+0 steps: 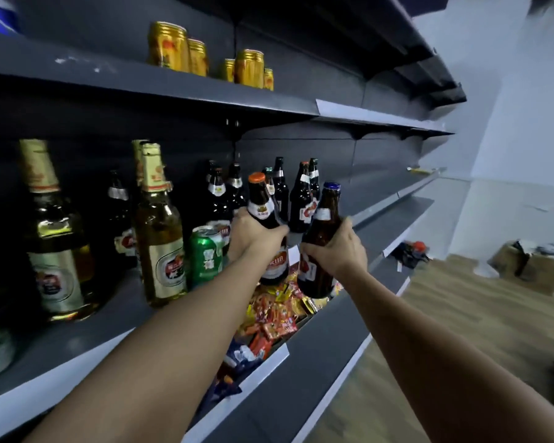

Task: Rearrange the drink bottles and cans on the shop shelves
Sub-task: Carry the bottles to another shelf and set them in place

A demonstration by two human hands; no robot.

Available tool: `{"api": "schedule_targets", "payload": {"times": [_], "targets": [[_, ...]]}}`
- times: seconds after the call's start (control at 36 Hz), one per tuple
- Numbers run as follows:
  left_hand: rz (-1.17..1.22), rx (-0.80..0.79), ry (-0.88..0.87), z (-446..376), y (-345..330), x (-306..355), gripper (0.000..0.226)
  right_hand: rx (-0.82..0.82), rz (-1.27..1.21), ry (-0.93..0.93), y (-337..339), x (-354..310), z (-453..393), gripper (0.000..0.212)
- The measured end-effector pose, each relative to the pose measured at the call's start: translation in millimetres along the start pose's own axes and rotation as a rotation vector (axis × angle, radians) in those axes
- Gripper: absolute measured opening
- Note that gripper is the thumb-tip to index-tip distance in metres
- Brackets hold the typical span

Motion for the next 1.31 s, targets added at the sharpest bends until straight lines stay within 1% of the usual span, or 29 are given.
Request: {"api": "schedule_targets", "payload": {"times": [0.08, 0.19, 0.33, 0.44, 0.58, 0.72, 0.83, 0.94, 1.03, 1.08, 1.14, 1.17, 1.19, 1.25, 1.28, 1.31], "targets": [[-0.011, 0.064, 0.034, -24.7, -21.4, 6.4, 0.073, 0.025, -0.04, 0.032, -6.7, 8.9, -37.0, 0.061], [-0.101, 0.129, 0.033, -57.1, -40.6, 11.3, 0.078, 0.045, -0.104, 0.112, -19.6, 16.3, -84.2, 0.064], [-0.157, 0.145, 0.052, -90.8, -53.6, 9.4, 0.082, 0.023, -0.176, 0.132, -36.8, 18.6, -137.1, 0.063], [-0.18, 0.168, 0.09, -104.9, -63.5, 7.1, 0.086, -0.041, -0.207, 0.167, -52.5, 19.7, -172.3, 0.065], [-0.23, 0.204, 0.157, -110.9, -77.4, 1.9, 0.093, -0.15, -0.235, 0.222, -78.6, 24.9, -203.7, 0.077], [-0.285, 0.251, 0.229, -114.7, -85.9, -2.5, 0.089, -0.265, -0.236, 0.261, -98.8, 25.2, -225.6, 0.085], [-0.339, 0.27, 0.263, -116.5, -87.5, -3.0, 0.094, -0.339, -0.233, 0.275, -107.1, 27.0, -233.0, 0.088], [-0.38, 0.253, 0.301, -119.3, -91.7, 0.4, 0.092, -0.401, -0.231, 0.3, -113.5, 29.8, -240.2, 0.092], [-0.391, 0.243, 0.309, -121.6, -90.6, 3.5, 0.093, -0.429, -0.175, 0.298, -115.1, 29.2, -245.9, 0.092], [-0.448, 0.269, 0.276, -120.4, -89.4, 6.3, 0.089, -0.427, -0.098, 0.314, -114.4, 29.7, -246.8, 0.09], [-0.485, 0.287, 0.251, -116.5, -90.0, 8.3, 0.086, -0.399, -0.028, 0.32, -112.8, 31.8, -242.5, 0.092], [-0.49, 0.295, 0.253, -113.6, -90.4, 8.6, 0.087, -0.337, 0.012, 0.335, -111.0, 33.0, -237.6, 0.093], [-0.491, 0.311, 0.25, -110.0, -90.4, 8.7, 0.087, -0.227, 0.026, 0.368, -109.2, 33.8, -231.9, 0.09], [-0.502, 0.391, 0.191, -100.1, -87.9, 9.3, 0.081, 0.049, -0.056, 0.497, -104.4, 30.8, -219.6, 0.069], [-0.509, 0.463, 0.128, -94.6, -84.9, 8.9, 0.072, 0.155, -0.117, 0.6, -102.8, 25.6, -212.0, 0.056], [-0.508, 0.546, 0.052, -88.3, -80.1, 8.2, 0.06, 0.217, -0.17, 0.712, -101.5, 17.9, -202.8, 0.047]]}}
Point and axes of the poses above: each hand's wrist, its own z-axis away from the middle knuckle, its own y-axis out of the back of the hand, x = y × z, the point moved 1 cm from there along -z, towards the middle knuckle, and after that the axes turned 1 degree about y, right-handed, at the moved point
